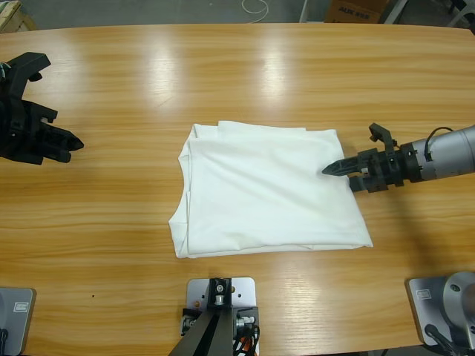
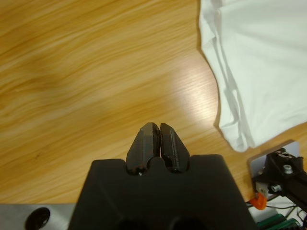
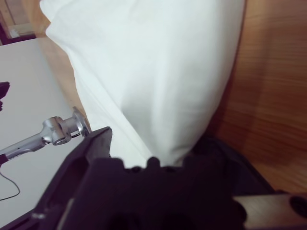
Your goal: Fold clothes
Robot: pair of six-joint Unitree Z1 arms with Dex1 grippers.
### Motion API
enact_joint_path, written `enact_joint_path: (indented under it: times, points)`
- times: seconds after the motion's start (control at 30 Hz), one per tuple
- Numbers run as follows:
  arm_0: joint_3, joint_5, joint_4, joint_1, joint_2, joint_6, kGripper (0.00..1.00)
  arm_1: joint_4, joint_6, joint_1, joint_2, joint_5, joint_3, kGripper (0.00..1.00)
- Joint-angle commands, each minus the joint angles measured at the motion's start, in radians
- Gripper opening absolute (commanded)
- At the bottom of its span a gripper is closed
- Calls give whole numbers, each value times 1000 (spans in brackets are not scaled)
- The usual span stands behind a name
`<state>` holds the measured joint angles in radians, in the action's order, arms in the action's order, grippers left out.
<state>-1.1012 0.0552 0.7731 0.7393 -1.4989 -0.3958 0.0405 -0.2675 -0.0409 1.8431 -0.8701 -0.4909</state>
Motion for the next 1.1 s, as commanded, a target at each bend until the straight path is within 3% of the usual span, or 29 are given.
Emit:
enact_joint_path:
  times: [0.03,0.1,0.17,0.53,0.67,0.77,0.97,1.1]
  points:
    - [24,21,20,9,28,-8,0,-32,17,-19,144,21,44,532]
    - [26,22,19,9,25,-8,0,-37,17,-19,121,40,46,306]
    - [26,23,18,9,19,-8,0,-38,19,-19,82,68,49,7]
    - [47,25,15,18,19,-8,0,-21,88,-18,-99,164,40,0]
    - [47,25,15,20,19,-8,0,320,108,-37,-243,414,-163,0]
    - [47,25,11,20,16,-8,0,518,152,-39,-227,599,-333,0]
    - [55,25,9,20,23,-8,0,638,167,76,-172,838,-431,0]
    - [71,26,-4,20,22,-8,0,798,129,43,-227,1046,-539,0]
